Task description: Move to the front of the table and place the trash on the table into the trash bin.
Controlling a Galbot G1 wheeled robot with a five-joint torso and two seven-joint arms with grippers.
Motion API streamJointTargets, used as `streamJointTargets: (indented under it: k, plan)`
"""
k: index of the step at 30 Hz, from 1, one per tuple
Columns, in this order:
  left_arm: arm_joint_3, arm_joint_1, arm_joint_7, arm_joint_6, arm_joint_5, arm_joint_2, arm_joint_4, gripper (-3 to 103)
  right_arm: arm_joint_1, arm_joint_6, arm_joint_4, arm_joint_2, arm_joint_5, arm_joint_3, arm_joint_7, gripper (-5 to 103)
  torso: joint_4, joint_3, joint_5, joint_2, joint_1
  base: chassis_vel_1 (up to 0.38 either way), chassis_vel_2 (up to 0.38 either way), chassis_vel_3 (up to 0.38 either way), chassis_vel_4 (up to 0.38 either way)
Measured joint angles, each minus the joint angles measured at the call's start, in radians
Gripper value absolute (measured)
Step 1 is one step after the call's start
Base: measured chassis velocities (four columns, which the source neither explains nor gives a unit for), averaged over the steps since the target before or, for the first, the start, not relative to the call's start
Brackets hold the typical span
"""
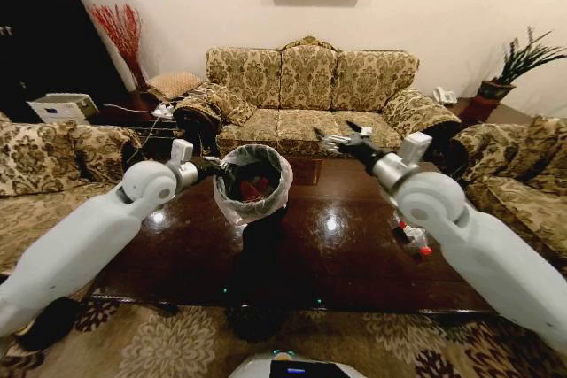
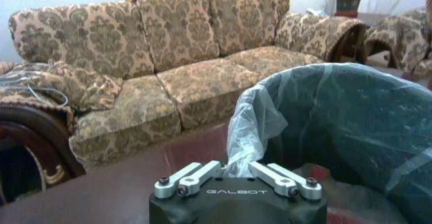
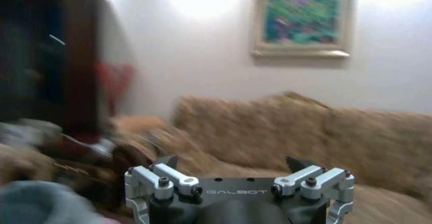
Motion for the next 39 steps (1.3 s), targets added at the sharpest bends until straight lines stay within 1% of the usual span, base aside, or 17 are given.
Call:
streamJointTargets:
  k: [1,2,3,6,7,9,12,15,16,18,21,26,28,31,33,35,39]
  plan:
    - [-0.013,0.041,-0.017,-0.006,0.012,-0.004,-0.021,1,-0.054,-0.046,0.011,-0.003,-0.014,0.049,0.026,100,0.0,0.0,-0.0004,0.0,0.0,0.0,0.0,0.0,0.0]
    - [-0.021,0.066,-0.031,-0.01,0.018,-0.008,-0.034,1,-0.089,-0.055,0.012,-0.006,-0.039,0.072,0.024,100,0.0001,0.0,-0.0006,0.0,0.0,0.0,0.0,0.0,0.0]
    - [-0.021,0.066,-0.031,-0.01,0.018,-0.008,-0.034,1,-0.089,-0.055,0.012,-0.006,-0.039,0.072,0.024,100,0.0001,0.0,-0.0006,0.0,0.0,0.0,0.0,0.0,0.0]
    - [-0.047,0.148,-0.061,-0.021,0.033,-0.007,-0.078,1,-0.242,-0.059,-0.009,-0.003,-0.142,0.162,-0.012,100,0.0,0.0,-0.0004,0.0,0.0,0.0,0.0,0.0,0.0]
    - [-0.047,0.148,-0.061,-0.021,0.033,-0.007,-0.078,1,-0.242,-0.059,-0.009,-0.003,-0.142,0.162,-0.012,100,0.0,0.0,-0.0004,0.0,0.0,0.0,0.0,0.0,0.0]
    - [-0.065,0.182,-0.068,-0.027,0.046,-0.003,-0.097,1,-0.33,-0.061,-0.021,0.015,-0.187,0.228,-0.028,100,0.0002,0.0,-0.0002,0.0,0.0,-0.024,-0.016,0.013,0.025]
    - [-0.075,0.198,-0.078,-0.036,0.051,-0.003,-0.106,1,-0.374,-0.062,-0.026,0.027,-0.213,0.267,-0.037,100,0.0,0.0,-0.0004,0.0,0.0,-0.049,-0.06,0.059,0.049]
    - [-0.095,0.231,-0.085,-0.047,0.103,-0.002,-0.118,1,-0.467,-0.067,-0.026,0.059,-0.259,0.337,-0.025,100,0.0004,0.0,-0.0006,0.0,0.0,-0.093,-0.1,0.125,0.104]
    - [-0.095,0.231,-0.085,-0.047,0.103,-0.002,-0.118,1,-0.467,-0.067,-0.026,0.059,-0.259,0.337,-0.025,100,0.0004,0.0,-0.0006,0.0,0.0,-0.117,-0.106,0.176,0.144]
    - [-0.101,0.243,-0.086,-0.043,0.117,-0.004,-0.13,1,-0.533,-0.064,-0.026,0.081,-0.314,0.381,-0.032,100,0.0005,0.0,-0.0007,0.0,0.0,-0.156,-0.168,0.2,0.168]
    - [-0.101,0.247,-0.091,-0.038,0.122,-0.008,-0.138,1,-0.608,-0.047,-0.035,0.106,-0.364,0.428,-0.051,100,0.0004,0.0,-0.0003,0.0,0.0,-0.194,-0.207,0.248,0.201]
    - [-0.098,0.254,-0.1,-0.035,0.124,-0.015,-0.148,1,-0.698,-0.034,-0.049,0.142,-0.399,0.493,-0.06,100,-0.0008,0.0,-0.0004,0.0,0.0,-0.283,-0.279,0.231,0.227]
    - [-0.098,0.26,-0.106,-0.035,0.124,-0.016,-0.154,1,-0.738,-0.034,-0.05,0.164,-0.42,0.519,-0.062,100,-0.0006,0.0,0.0012,0.0,0.0,-0.263,-0.261,0.173,0.165]
    - [-0.1,0.266,-0.108,-0.035,0.124,-0.016,-0.16,1,-0.769,-0.024,-0.054,0.186,-0.432,0.534,-0.065,100,-0.0009,0.0,0.0004,0.0,0.0,-0.227,-0.235,0.117,0.102]
    - [-0.1,0.269,-0.11,-0.034,0.124,-0.016,-0.162,1,-0.783,-0.016,-0.059,0.204,-0.431,0.538,-0.068,100,-0.0009,0.0,0.0003,0.0,0.0,-0.202,-0.194,0.041,0.066]
    - [-0.1,0.27,-0.113,-0.035,0.124,-0.017,-0.165,1,-0.786,0.008,-0.072,0.223,-0.428,0.538,-0.074,100,-0.0003,0.0,-0.0011,0.0,0.0,-0.085,-0.112,0.01,-0.008]
    - [-0.104,0.276,-0.118,-0.035,0.124,-0.018,-0.174,1,-0.783,0.029,-0.089,0.231,-0.431,0.536,-0.098,100,0.0001,0.0,-0.0005,0.0,0.0,-0.029,-0.025,-0.006,-0.007]
